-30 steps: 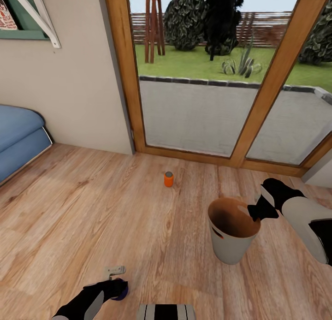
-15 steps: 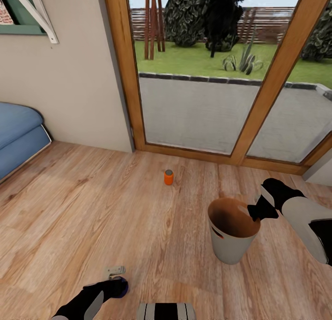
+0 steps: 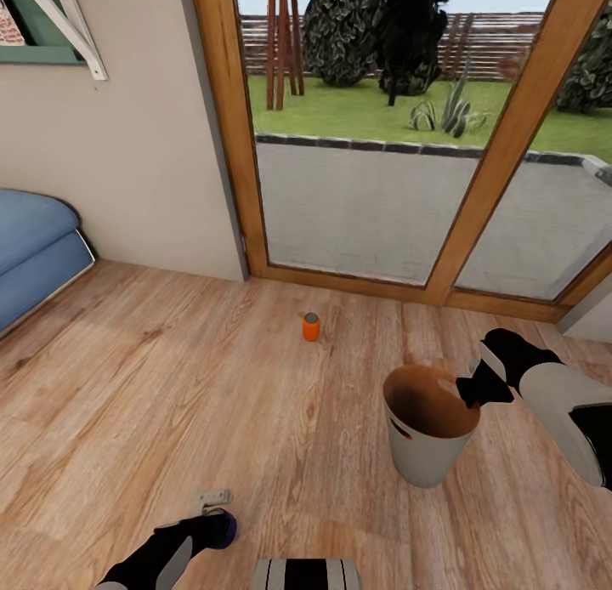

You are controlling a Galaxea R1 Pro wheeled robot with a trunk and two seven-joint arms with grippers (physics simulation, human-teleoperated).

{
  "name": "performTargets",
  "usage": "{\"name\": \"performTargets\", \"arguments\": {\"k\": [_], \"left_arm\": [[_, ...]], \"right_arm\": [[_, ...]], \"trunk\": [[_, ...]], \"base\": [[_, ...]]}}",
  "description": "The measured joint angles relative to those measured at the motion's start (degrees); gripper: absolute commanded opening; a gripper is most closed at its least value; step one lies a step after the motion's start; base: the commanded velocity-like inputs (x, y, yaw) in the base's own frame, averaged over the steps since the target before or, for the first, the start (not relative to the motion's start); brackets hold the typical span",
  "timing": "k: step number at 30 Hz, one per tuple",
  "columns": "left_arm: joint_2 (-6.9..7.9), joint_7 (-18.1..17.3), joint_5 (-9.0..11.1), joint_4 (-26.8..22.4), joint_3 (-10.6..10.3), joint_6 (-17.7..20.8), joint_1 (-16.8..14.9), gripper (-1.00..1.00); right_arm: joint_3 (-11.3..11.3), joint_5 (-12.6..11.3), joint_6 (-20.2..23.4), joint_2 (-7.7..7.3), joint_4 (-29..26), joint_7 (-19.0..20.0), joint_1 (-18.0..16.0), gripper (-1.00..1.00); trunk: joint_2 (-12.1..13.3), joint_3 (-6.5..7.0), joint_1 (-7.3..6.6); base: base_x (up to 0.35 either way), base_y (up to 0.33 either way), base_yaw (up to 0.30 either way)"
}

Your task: Put the three can of soda from the living room inside the tash can in the kitchen.

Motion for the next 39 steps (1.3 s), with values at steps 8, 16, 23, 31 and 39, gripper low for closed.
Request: {"name": "performTargets", "arguments": {"k": [8, 16, 23, 31, 39], "left_arm": [[-0.04, -0.01, 0.03, 0.00, 0.01, -0.13, 0.00, -1.00], [-0.13, -0.04, 0.02, 0.01, 0.03, -0.15, 0.00, -1.00], [-0.17, 0.18, 0.07, -0.01, 0.06, -0.10, 0.00, -1.00], [-0.19, 0.27, -0.12, 0.07, 0.10, 0.12, 0.01, -1.00], [-0.22, 0.33, -0.12, 0.02, 0.10, 0.47, 0.01, -1.00]], "right_arm": [[1.98, 0.30, -0.02, -0.01, 0.00, -0.05, 0.01, -1.00], [1.89, -0.33, 0.02, -0.03, -0.02, 0.05, 0.01, -1.00], [2.25, -0.02, 0.00, -0.01, 0.00, 0.01, 0.01, -1.00], [2.30, -0.05, 0.00, 0.00, 0.00, 0.00, 0.00, -1.00], [2.25, -0.16, 0.01, 0.00, 0.00, 0.02, 0.00, -1.00]], "trunk": [[0.00, 0.00, 0.00], [0.00, 0.00, 0.00], [0.00, 0.00, 0.00], [0.08, 1.32, -0.16], [0.18, 3.10, -0.36]], "base": [[0.000, 0.000, 0.000], [0.000, 0.000, 0.000], [0.000, 0.000, 0.000], [0.000, 0.000, 0.000], [0.000, 0.000, 0.000]]}}
